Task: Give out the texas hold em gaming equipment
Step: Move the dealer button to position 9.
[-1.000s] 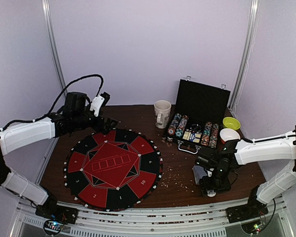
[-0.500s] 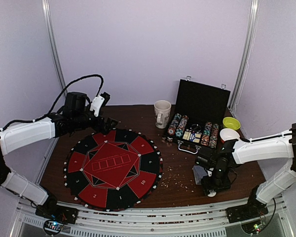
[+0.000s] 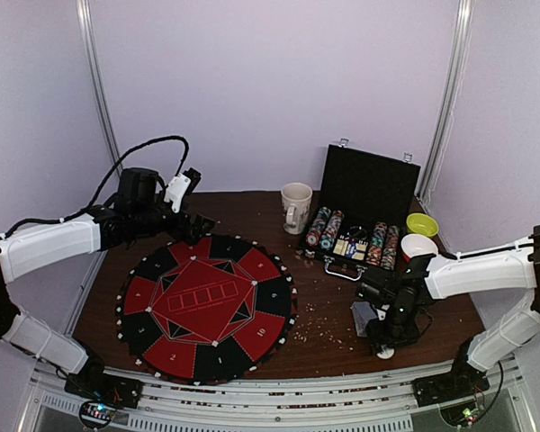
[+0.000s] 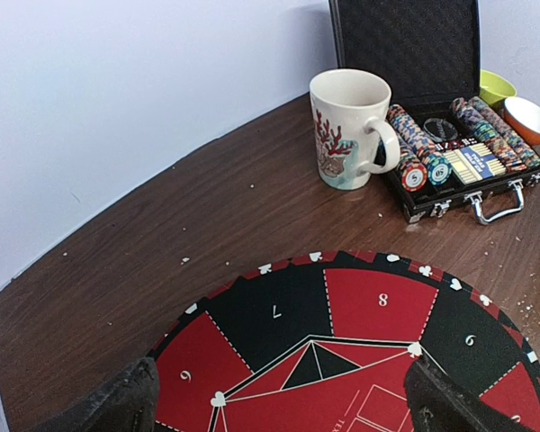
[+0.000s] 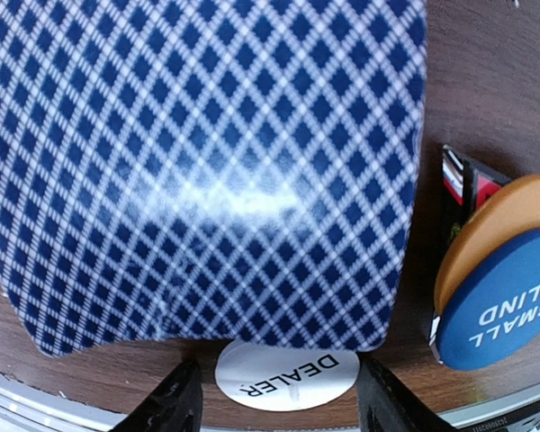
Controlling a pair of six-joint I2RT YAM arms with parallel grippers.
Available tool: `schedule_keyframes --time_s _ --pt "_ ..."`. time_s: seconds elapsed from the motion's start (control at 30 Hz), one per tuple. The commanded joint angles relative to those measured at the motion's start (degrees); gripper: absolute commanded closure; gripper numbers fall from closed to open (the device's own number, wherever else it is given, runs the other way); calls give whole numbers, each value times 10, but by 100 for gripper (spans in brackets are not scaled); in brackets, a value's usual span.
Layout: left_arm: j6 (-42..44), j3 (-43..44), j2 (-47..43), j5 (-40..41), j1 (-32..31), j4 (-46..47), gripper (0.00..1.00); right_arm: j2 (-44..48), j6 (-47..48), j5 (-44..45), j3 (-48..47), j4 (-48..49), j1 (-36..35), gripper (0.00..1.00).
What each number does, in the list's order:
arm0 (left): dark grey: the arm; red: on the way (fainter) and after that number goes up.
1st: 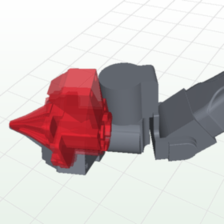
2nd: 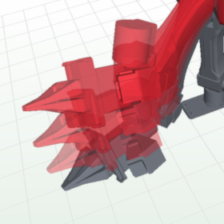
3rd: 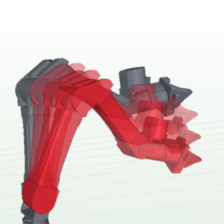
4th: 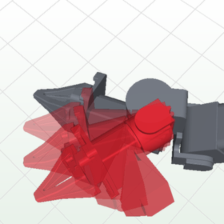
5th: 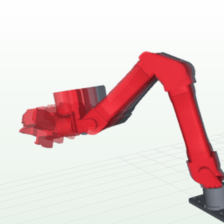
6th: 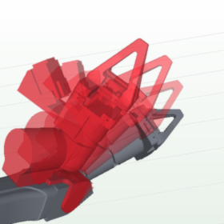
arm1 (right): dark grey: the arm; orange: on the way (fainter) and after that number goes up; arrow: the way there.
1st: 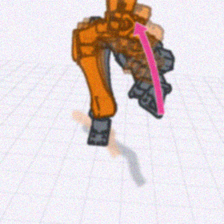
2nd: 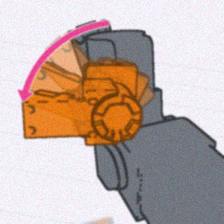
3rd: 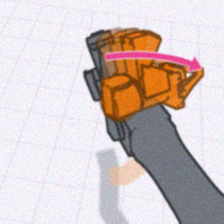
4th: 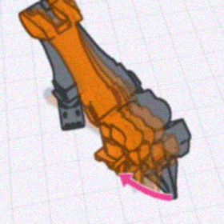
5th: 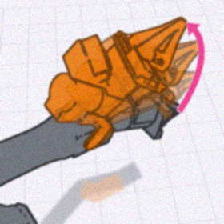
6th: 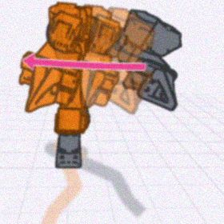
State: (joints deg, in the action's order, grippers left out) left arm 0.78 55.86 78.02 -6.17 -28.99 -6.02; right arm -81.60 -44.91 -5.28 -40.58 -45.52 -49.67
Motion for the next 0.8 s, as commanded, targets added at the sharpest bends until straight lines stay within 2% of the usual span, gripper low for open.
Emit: schedule_keyframes --time_s 0.0,0.07,0.2,0.37,0.77 --pt "7 -6 -8 -1 -2 29 2 9 1 -3 27 6 4 37" --pt "7 -6 -8 -1 -2 29 2 16 3 -11 29 16 4 36" --pt "8 -7 -11 -9 -3 31 2 35 0 -48 43 58 4 51" --pt "10 -12 -15 -8 -2 37 2 1 4 -28 44 37 -6 53" --pt "12 -12 -19 -9 -3 37 2 -94 14 -47 -72 65 -137 56"
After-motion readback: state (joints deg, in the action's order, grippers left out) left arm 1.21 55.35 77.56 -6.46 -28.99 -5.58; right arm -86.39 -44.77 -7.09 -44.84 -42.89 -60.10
